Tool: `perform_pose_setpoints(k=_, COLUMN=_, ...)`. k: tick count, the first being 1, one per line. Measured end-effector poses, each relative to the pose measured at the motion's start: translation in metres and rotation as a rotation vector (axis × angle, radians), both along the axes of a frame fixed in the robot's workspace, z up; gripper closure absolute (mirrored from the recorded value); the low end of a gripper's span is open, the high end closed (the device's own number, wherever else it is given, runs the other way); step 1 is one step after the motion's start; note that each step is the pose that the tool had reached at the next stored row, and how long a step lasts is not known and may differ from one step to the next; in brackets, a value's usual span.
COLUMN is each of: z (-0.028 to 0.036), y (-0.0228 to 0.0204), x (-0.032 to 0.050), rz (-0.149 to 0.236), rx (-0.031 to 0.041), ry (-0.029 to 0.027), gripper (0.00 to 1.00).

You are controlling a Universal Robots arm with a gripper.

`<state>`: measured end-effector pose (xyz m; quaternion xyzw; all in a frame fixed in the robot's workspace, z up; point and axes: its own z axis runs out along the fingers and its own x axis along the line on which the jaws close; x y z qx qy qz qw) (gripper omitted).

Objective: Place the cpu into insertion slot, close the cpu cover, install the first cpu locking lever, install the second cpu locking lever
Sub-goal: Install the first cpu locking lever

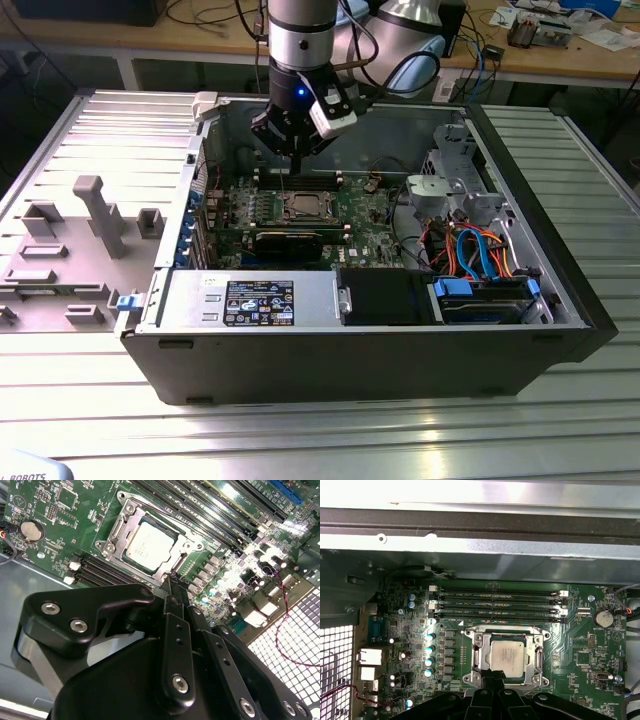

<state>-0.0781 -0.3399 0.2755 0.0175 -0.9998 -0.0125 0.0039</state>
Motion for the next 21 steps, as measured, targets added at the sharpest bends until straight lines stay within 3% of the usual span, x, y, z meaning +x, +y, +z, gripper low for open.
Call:
perform_pose_setpoints(k=5, z=0.0, y=0.0, x=-0.0003, rz=0.0, rx=0.0001, ry=0.0, gripper=0.89)
perform_pose_setpoints(k=6, z=0.0, y=-0.0006, x=-0.0019, rz=0.0, rx=0.0029, ry=-0.0001, gripper=0.89)
perform_pose_setpoints(k=7, z=-0.0002, y=-0.0015, x=-0.0054, rz=0.0, rx=0.0136, ry=-0.0004, gripper=0.89)
perform_pose_setpoints(k=9, z=-0.0003, y=-0.0025, x=-0.0069, rz=0.0, rx=0.0472, ry=-0.0005, gripper=0.89)
perform_pose_setpoints(k=10, z=-0.0005, y=-0.0031, x=-0.0081, rz=0.0, rx=0.0584, ry=-0.0004, gripper=0.89)
perform_pose_setpoints(k=14, z=-0.0032, y=-0.0035, x=-0.0169, rz=0.0, rx=0.0585, ry=-0.0004, gripper=0.89)
perform_pose_setpoints(k=16, z=-0.0065, y=-0.0041, x=-0.0266, rz=0.0, rx=0.0586, ry=-0.0004, gripper=0.89)
perform_pose_setpoints(k=21, z=-0.0067, y=-0.0041, x=-0.0281, rz=0.0, rx=0.0585, ry=-0.0004, gripper=0.89)
